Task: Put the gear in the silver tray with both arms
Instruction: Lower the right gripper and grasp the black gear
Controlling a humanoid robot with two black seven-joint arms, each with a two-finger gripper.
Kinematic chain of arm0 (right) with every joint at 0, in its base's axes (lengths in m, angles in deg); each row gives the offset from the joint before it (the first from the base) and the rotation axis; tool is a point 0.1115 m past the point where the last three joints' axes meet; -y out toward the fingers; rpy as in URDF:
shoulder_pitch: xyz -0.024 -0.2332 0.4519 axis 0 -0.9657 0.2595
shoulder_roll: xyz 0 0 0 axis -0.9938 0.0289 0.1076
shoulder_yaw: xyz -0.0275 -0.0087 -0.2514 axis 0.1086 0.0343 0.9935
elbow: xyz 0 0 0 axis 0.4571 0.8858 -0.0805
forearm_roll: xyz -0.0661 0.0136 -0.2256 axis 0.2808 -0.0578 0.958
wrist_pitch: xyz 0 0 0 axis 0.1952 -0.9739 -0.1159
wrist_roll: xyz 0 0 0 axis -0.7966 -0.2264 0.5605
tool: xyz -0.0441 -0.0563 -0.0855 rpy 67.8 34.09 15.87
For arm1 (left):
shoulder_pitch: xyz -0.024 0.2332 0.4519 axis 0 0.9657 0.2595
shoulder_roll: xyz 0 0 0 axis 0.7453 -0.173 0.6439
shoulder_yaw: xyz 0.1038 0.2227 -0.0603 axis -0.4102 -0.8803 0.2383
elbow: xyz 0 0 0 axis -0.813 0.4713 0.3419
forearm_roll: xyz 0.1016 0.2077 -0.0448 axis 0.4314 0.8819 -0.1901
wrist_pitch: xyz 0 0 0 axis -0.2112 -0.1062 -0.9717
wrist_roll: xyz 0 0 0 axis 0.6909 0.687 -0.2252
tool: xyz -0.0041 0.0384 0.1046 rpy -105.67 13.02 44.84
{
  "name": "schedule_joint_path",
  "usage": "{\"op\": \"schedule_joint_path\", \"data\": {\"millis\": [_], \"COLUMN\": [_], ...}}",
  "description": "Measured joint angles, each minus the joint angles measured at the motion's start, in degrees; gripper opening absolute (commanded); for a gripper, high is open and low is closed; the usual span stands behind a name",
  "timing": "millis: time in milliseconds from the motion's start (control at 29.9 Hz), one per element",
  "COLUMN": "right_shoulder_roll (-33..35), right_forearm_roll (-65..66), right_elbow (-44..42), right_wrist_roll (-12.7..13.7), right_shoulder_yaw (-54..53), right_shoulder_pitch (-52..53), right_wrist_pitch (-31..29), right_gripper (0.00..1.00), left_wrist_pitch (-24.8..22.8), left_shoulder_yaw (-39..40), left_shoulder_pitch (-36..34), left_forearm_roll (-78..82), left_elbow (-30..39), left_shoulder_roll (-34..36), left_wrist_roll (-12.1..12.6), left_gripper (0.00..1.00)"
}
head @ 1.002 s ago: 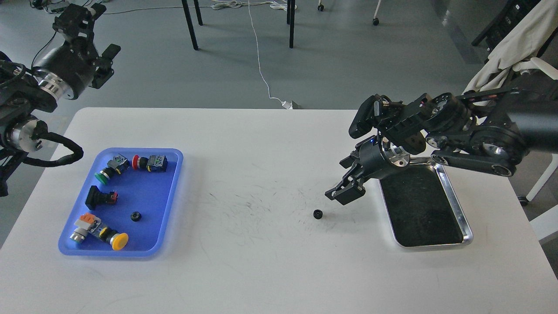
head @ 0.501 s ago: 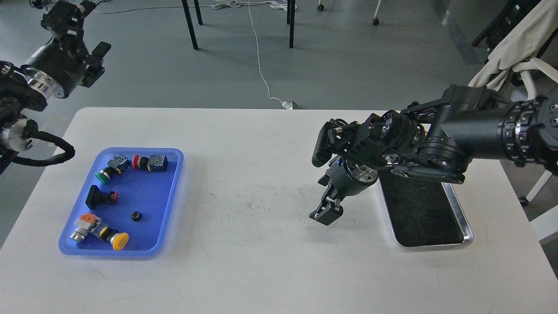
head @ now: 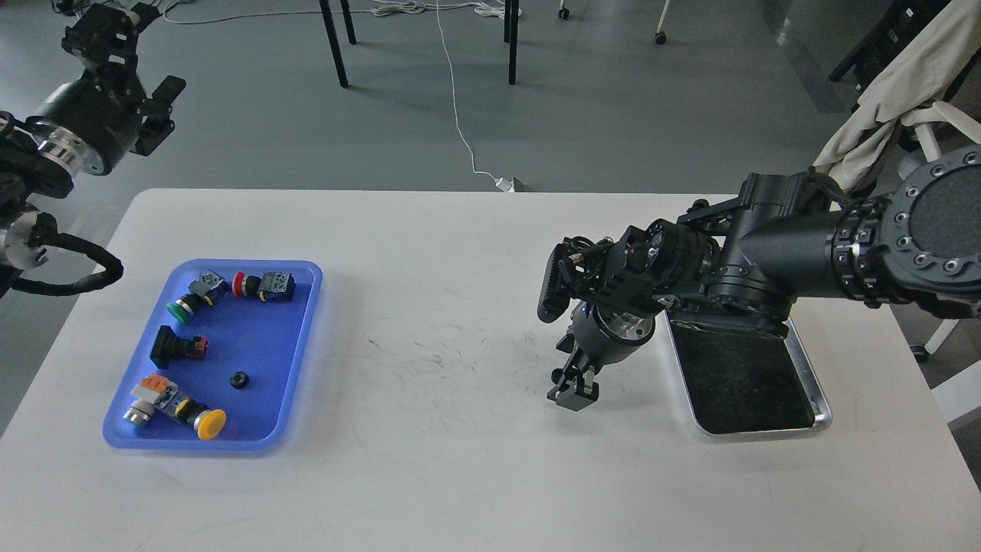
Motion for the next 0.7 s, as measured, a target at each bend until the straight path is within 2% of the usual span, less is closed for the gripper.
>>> {"op": "schedule_joint_path", "data": {"millis": [234,702], "right_shoulder_roll": [-0.35,-0.36], "right_forearm_roll": [-0.03,0.00], "right_elbow": [-1.75,-3.61], "right_wrist_roll": [0.00,0.00], "right_shoulder_yaw": [0.07,0.13], "right_shoulder_pitch": [-1.03,-2.36], "right_wrist_pitch": [0.00,-0.08], "right_gripper": [0.66,0.46], "left_wrist_pitch": [-0.15,-0.18], "left_shoulder_yaw": [0.37,0.84], "left_shoulder_pitch": [0.40,1.49], "left_forearm_roll": [-0.19,-0.40], "left_elbow": [0.01,0.00], "left_shoulder_roll": [0.18,0.30], "left_wrist_roll": [0.00,0.00], "left_gripper": [0.99,0.99]}}
